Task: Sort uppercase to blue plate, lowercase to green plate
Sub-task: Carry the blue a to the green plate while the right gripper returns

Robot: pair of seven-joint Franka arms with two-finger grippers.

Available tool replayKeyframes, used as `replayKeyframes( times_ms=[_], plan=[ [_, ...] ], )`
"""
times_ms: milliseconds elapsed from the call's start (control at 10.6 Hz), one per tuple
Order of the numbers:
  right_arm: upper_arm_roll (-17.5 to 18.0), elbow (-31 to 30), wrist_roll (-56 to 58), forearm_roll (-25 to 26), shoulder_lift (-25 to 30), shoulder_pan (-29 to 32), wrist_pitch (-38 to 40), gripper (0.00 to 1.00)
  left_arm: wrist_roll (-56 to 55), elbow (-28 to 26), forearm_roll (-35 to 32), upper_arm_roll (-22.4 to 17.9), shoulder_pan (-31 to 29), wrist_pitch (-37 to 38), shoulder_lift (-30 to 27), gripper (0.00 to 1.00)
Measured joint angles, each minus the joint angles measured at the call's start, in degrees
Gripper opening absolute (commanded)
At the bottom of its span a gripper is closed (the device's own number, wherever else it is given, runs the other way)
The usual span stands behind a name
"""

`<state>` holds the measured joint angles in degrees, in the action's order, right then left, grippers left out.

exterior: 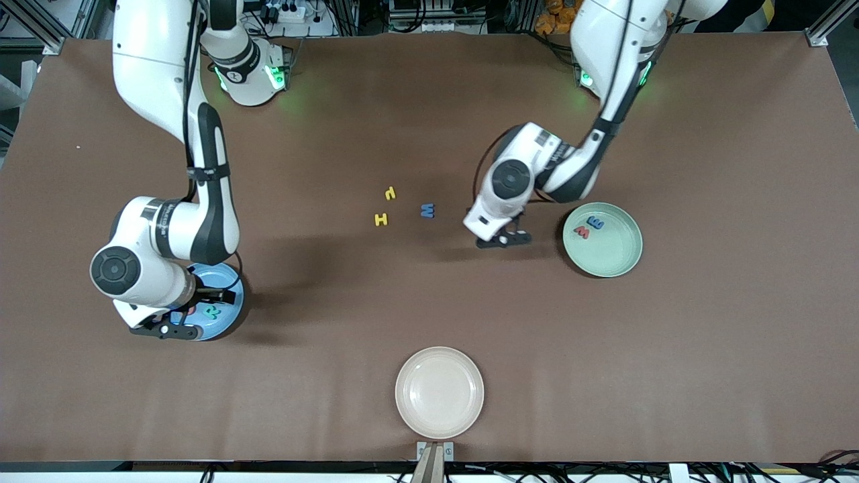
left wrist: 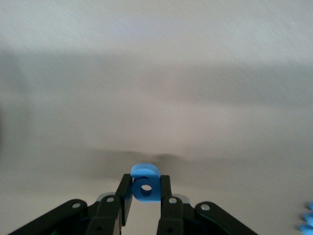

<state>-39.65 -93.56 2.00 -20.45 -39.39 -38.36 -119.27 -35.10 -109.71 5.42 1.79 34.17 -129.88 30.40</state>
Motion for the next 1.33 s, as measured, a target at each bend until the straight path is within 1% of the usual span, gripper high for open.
replayKeyframes(
  times_ms=[284,379,568,758,947,1136,1231,1326],
  plan=[
    [2.57,-1.39,0.73,-6.36,2.27,-4.19,0.36,1.00,12.52,-0.02,-0.06,-5.11,-2.87,6.29,-0.53,0.23],
    [2.77,-2.52,0.82,-7.35,2.96,-6.32,-0.61,1.00,16.99,-0.19,-0.07,-7.13,-3.37,8.14,-0.53,0.23],
    [3.01,-6.66,0.89,-10.04,4.06,-11.57,-5.93,1.00,24.84,-0.58,-0.08,-10.94,-4.17,10.83,-0.53,0.23],
    [3.46,-11.10,0.33,-12.16,4.13,-18.31,-11.33,1.00,29.88,-0.63,-0.08,-13.65,-4.48,13.08,-0.73,0.23],
    [3.65,-13.80,-4.37,-12.25,4.08,-25.14,-13.24,1.00,31.12,-0.63,-0.08,-14.54,-4.51,13.88,-1.79,0.23],
    [3.67,-15.14,-7.46,-12.25,4.07,-29.95,-14.12,1.00,31.18,-0.63,-0.08,-14.66,-4.52,15.04,-2.86,0.23],
    [3.66,-16.43,-7.69,-12.25,4.06,-31.63,-16.45,1.00,31.79,-0.80,-1.17,-14.77,-4.55,15.84,-3.09,0.23],
    [3.68,-18.25,-7.68,-12.25,4.04,-33.08,-19.57,1.00,32.29,-1.46,-3.63,-14.95,-4.84,16.29,-3.09,0.23]
  ],
)
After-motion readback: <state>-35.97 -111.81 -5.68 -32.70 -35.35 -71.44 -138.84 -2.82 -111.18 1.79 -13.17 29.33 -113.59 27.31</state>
